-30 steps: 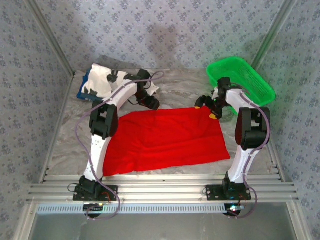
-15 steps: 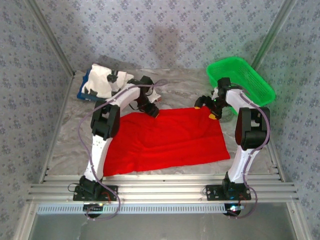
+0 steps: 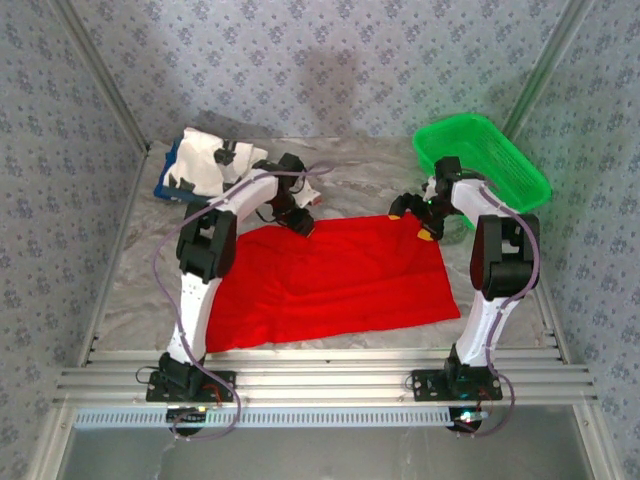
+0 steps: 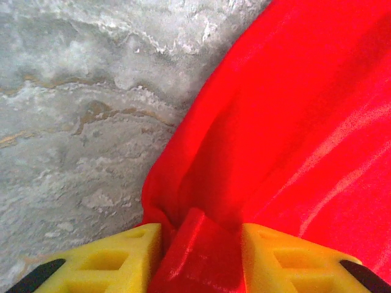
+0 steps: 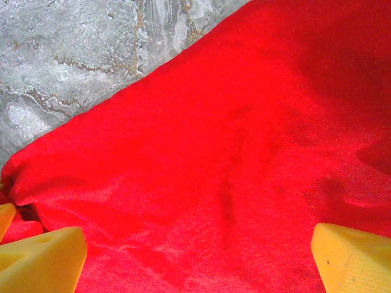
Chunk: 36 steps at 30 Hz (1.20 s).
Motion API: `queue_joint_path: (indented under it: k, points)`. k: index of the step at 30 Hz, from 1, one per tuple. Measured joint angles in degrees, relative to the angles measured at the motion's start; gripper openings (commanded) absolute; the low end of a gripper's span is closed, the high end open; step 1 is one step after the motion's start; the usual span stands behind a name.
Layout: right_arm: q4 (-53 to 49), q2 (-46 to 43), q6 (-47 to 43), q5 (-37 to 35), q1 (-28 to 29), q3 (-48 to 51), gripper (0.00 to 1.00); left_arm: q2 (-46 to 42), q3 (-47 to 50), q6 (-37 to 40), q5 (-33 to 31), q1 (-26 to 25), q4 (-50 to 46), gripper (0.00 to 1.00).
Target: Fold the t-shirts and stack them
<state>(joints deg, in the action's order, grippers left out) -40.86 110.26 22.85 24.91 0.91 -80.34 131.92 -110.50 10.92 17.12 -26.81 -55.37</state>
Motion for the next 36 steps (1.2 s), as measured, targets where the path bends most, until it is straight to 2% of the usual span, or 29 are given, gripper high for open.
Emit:
queue_joint_path:
  k: [16, 19, 23, 29, 36]
  points:
    - [0.0, 0.0, 0.0, 0.07, 0.0, 0.96, 0.97, -4.33, 4.0, -0.42, 1.09, 0.0, 0.44, 0.24]
    - [0.02, 0.0, 0.02, 0.44, 0.0, 0.96, 0.97, -4.44, 5.01, -0.46, 1.09, 0.0, 0.5, 0.18]
    - [0.28, 0.0, 0.02, 0.46, 0.0, 0.98, 0.96, -4.76, 5.2, -0.79, 0.92, 0.0, 0.94, 0.04]
    - [0.44, -0.02, 0.07, 0.46, 0.0, 1.2, 0.97, -7.76, 5.73, -2.23, 0.9, 0.2, 2.62, 0.0]
    - [0.66, -0.02, 0.26, 0.44, 0.31, 1.84, 0.96, -13.33, 6.67, -4.59, 1.75, 2.23, 5.38, 0.0]
